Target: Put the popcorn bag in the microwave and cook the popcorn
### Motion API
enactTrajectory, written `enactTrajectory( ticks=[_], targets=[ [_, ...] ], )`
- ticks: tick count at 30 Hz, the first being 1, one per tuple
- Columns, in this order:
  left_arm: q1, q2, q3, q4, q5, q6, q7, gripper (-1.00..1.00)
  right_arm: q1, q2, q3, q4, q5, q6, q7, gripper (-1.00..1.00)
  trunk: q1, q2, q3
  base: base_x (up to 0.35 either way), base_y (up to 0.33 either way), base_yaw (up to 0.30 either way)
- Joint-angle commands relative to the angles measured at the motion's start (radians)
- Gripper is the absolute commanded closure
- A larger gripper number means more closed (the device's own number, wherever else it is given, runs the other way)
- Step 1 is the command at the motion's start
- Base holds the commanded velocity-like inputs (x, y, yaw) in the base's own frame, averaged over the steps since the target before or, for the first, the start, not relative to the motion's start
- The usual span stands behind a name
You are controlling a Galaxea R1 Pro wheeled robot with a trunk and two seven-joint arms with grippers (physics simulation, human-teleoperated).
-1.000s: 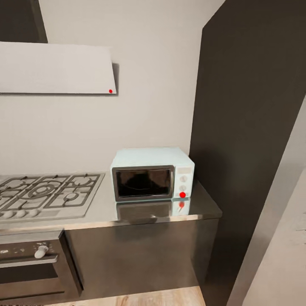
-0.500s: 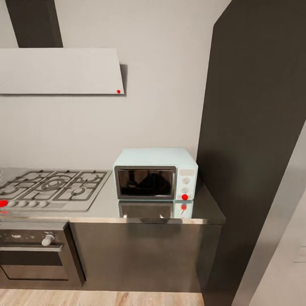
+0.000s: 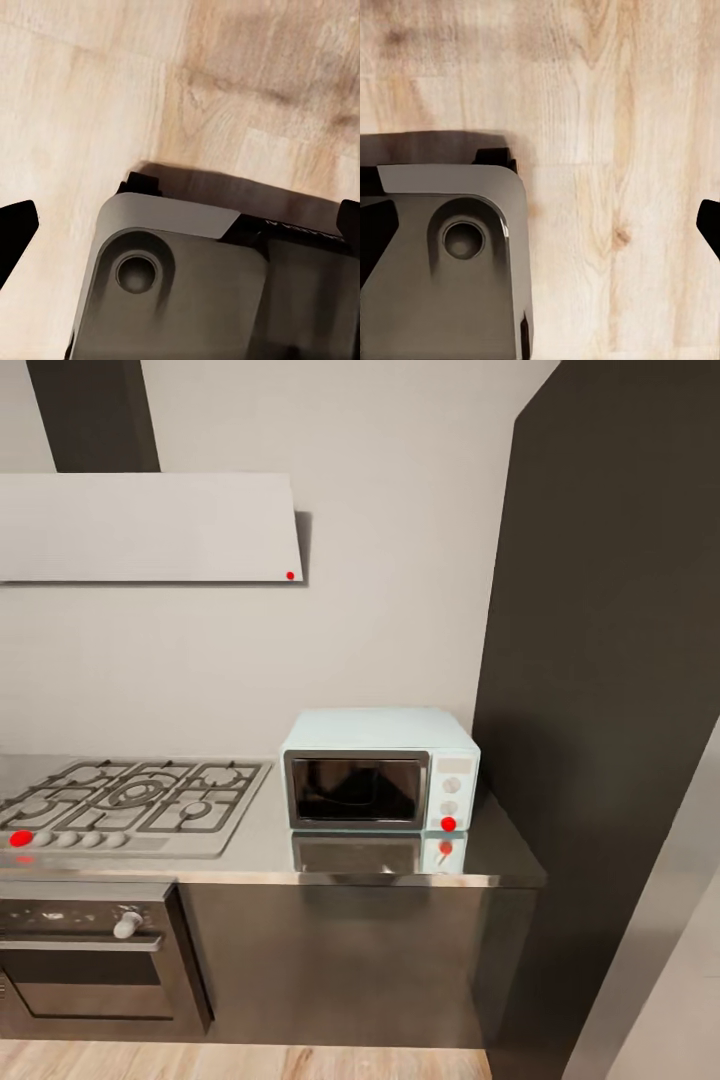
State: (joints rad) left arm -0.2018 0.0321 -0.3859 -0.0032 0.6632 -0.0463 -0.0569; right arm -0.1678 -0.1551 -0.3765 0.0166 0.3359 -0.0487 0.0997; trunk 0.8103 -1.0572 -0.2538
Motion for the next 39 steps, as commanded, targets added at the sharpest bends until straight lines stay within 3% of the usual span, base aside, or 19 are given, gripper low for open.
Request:
enactTrajectory(
  ticks=[1, 27, 29, 32, 35, 36, 38, 39],
  targets=[
    [-0.001, 0.0, -0.008, 0.001, 0.01, -0.003, -0.004, -1.0, -0.001, 0.0, -0.008, 0.002, 0.008, -0.005, 0.003, -1.0, 0.0, -0.001, -0.001, 0.0, 0.16, 0.0],
    [-0.001, 0.0, -0.008, 0.001, 0.01, -0.003, -0.004, -1.0, -0.001, 0.013, -0.009, 0.002, 0.01, -0.002, 0.006, -1.0, 0.0, -0.001, -0.001, 0.0, 0.014, 0.0],
    [-0.001, 0.0, -0.008, 0.001, 0.01, -0.004, -0.004, -1.0, 0.0, 0.055, -0.011, -0.019, 0.017, -0.014, 0.02, -1.0, 0.0, -0.001, -0.001, 0.0, 0.0, 0.0],
    [-0.001, 0.0, -0.009, 0.0, 0.01, -0.004, -0.004, -1.0, 0.0, 0.096, -0.004, -0.105, 0.019, -0.008, 0.022, -1.0, 0.0, -0.001, -0.001, 0.0, 0.0, 0.0],
    [-0.001, -0.001, -0.009, 0.0, 0.01, -0.004, -0.004, -1.0, 0.002, 0.132, 0.074, -0.26, 0.02, 0.022, 0.025, -1.0, 0.0, -0.001, -0.001, 0.0, 0.0, 0.0],
    [-0.001, 0.0, -0.008, 0.0, 0.01, -0.004, -0.004, -1.0, 0.002, 0.149, 0.126, -0.352, 0.016, 0.081, 0.028, -1.0, 0.0, -0.001, -0.001, 0.0, 0.0, 0.0],
    [-0.001, 0.0, -0.008, 0.0, 0.01, -0.004, -0.004, -1.0, 0.002, 0.172, 0.152, -0.464, 0.013, 0.154, 0.03, -1.0, 0.0, -0.001, -0.001, 0.0, 0.0, 0.0],
    [-0.001, 0.0, -0.008, 0.0, 0.01, -0.004, -0.004, -1.0, 0.002, 0.203, 0.166, -0.597, 0.011, 0.237, 0.034, -1.0, 0.0, -0.001, -0.001, 0.0, 0.0, 0.0]
  ],
)
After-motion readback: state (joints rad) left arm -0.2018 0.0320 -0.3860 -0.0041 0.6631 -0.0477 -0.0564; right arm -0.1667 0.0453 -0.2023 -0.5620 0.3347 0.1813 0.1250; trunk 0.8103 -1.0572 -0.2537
